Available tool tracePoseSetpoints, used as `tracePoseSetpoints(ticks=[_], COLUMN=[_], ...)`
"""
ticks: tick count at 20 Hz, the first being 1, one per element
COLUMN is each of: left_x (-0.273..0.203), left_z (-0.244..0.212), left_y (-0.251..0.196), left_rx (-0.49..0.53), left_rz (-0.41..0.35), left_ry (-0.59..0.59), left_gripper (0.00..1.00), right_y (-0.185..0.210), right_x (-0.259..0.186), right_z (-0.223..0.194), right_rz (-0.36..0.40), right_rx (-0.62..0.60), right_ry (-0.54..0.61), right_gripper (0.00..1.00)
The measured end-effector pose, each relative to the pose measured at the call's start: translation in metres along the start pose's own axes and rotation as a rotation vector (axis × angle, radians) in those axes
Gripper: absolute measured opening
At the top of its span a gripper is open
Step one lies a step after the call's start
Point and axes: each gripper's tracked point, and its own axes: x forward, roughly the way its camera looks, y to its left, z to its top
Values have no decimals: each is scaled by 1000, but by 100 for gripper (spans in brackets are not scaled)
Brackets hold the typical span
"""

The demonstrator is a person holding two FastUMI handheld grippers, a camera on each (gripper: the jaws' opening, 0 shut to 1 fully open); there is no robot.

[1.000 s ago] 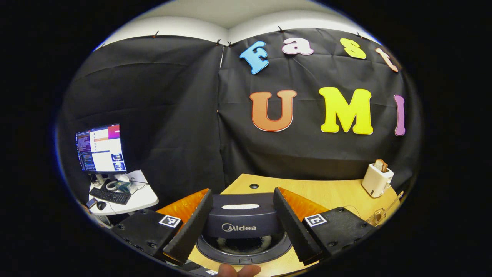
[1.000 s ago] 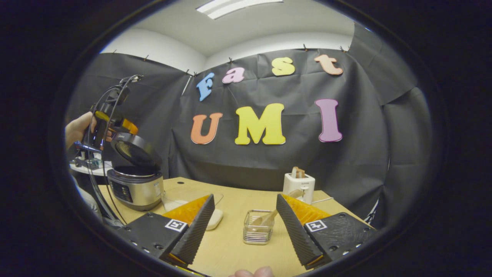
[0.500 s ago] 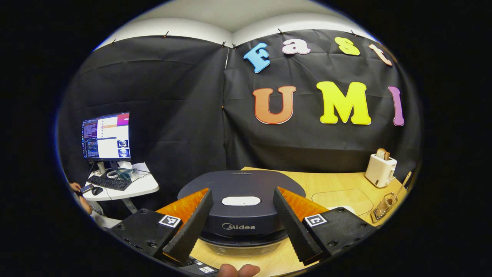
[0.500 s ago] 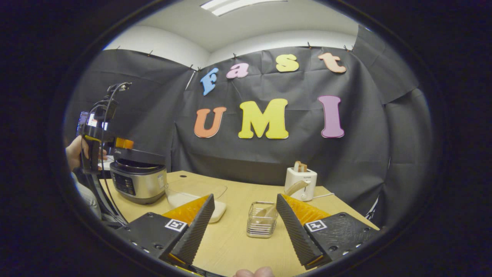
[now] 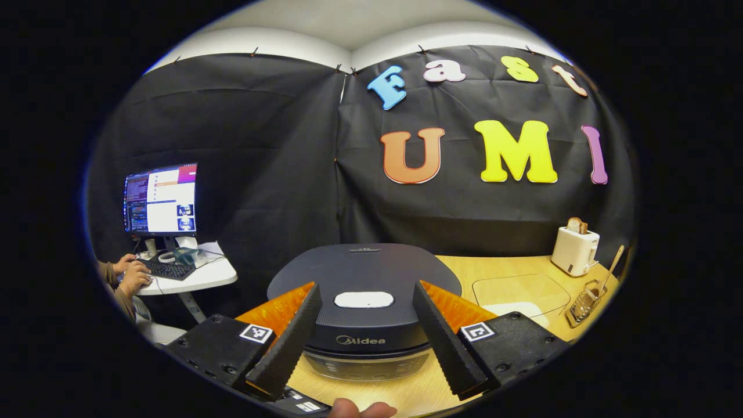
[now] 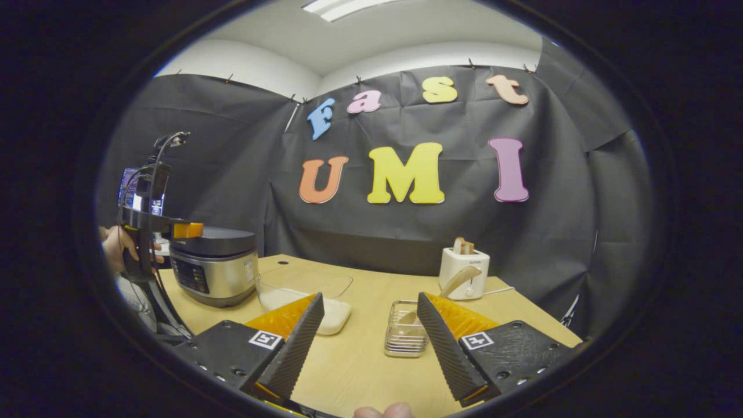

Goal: Close the left gripper, press the button to open the rice cooker; take a wooden spoon from the chopstick holder with the right hand, scoop a spoonful of rice and pour it into the rice cooker, then put the wooden spoon back into the chopstick holder.

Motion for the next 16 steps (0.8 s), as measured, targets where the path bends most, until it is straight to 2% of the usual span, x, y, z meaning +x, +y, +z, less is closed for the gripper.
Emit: tracePoseSetpoints(ticks=[2, 7, 8, 9, 13, 14, 15, 16], left_x=[0, 0, 2, 2, -5, -8, -12, -17], left_z=[-9, -3, -2, -2, 21, 30, 38, 44], left_y=[0, 0, -1, 0, -2, -5, -11, -19], left_rx=[12, 14, 10, 21, -20, -30, -33, -28], left_rz=[-7, -18, -16, -16, -6, -11, -21, -36], left_ry=[17, -54, -55, -50, -110, -128, -144, -156], left_gripper=[100, 100, 94, 100, 100, 94, 100, 100], right_y=[6, 10, 6, 2, -17, -21, -26, -30], right_x=[3, 13, 14, 14, 11, 11, 11, 10], right_z=[-2, -3, 0, 4, 15, 17, 18, 19], right_rz=[11, 14, 6, -7, -63, -76, -90, -102], right_rx=[0, 11, 9, 7, 13, 17, 24, 32], right_ry=[-3, -7, -9, -17, -47, -51, -54, -57], right_gripper=[96, 95, 95, 95, 96, 96, 96, 96])
